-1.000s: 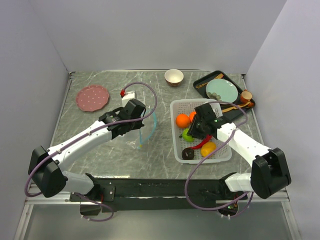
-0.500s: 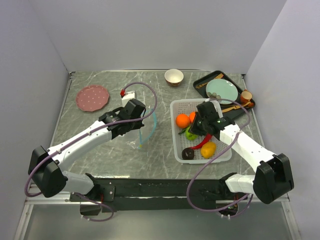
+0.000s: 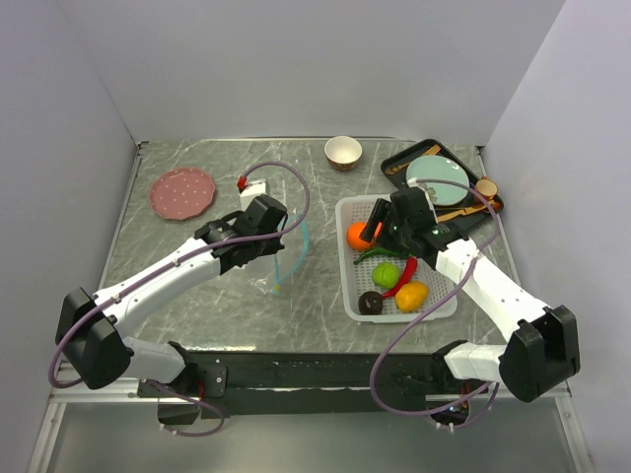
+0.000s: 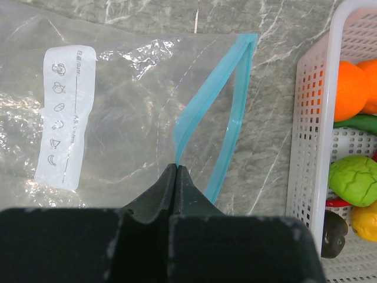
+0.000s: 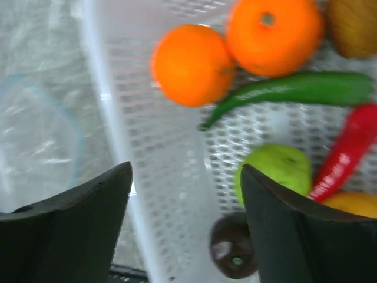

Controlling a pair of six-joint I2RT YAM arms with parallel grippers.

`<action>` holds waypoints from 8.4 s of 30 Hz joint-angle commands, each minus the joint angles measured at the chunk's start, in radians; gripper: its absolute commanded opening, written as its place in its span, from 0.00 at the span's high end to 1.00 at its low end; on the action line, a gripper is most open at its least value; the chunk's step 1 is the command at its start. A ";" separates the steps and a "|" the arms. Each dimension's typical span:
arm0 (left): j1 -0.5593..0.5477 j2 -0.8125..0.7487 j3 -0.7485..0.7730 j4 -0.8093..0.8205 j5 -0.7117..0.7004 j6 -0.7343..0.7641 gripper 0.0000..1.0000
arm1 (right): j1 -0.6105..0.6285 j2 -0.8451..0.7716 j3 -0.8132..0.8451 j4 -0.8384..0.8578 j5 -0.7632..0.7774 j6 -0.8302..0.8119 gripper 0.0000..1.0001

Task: Place the food in the zip-top bag and seal the zipper
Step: Pick up the fake fruit from the bin, then place the fake fruit in the zipper food storage bag, then pick up the fake fruit from the bin, then place the fake fruit in the zipper food storage bag.

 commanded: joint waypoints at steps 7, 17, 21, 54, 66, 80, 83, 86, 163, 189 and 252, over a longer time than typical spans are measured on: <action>0.004 0.002 0.035 0.036 0.031 0.014 0.99 | -0.023 -0.031 -0.139 -0.069 0.094 0.014 0.09; 0.004 -0.004 0.028 0.034 0.027 0.013 0.99 | -0.023 0.040 -0.173 -0.029 0.084 0.020 0.15; 0.004 -0.007 0.026 0.034 0.025 0.011 0.99 | -0.023 0.049 -0.188 -0.005 0.058 0.017 0.19; 0.004 -0.027 0.023 0.043 0.057 -0.006 0.99 | 0.104 0.069 0.138 0.274 -0.376 0.019 0.71; 0.004 -0.097 0.011 0.046 0.039 -0.013 0.99 | 0.195 0.287 0.200 0.353 -0.465 0.020 0.73; 0.004 -0.122 0.005 0.056 0.033 -0.016 0.99 | 0.257 0.399 0.317 0.339 -0.451 0.010 0.50; 0.004 -0.134 0.002 0.054 0.024 -0.022 0.99 | 0.264 0.391 0.327 0.297 -0.402 -0.010 0.32; 0.004 -0.146 0.006 0.048 0.013 -0.024 0.99 | 0.264 0.353 0.327 0.265 -0.342 -0.049 0.16; 0.033 -0.143 -0.044 0.065 0.062 0.002 0.99 | -0.059 0.067 -0.056 -0.017 0.014 0.023 0.48; 0.036 -0.068 -0.009 0.134 0.131 0.001 0.99 | 0.107 -0.108 0.016 0.211 -0.262 0.045 0.46; 0.093 -0.133 -0.011 0.151 0.166 0.001 0.99 | -0.038 -0.022 0.025 0.107 -0.004 0.096 0.00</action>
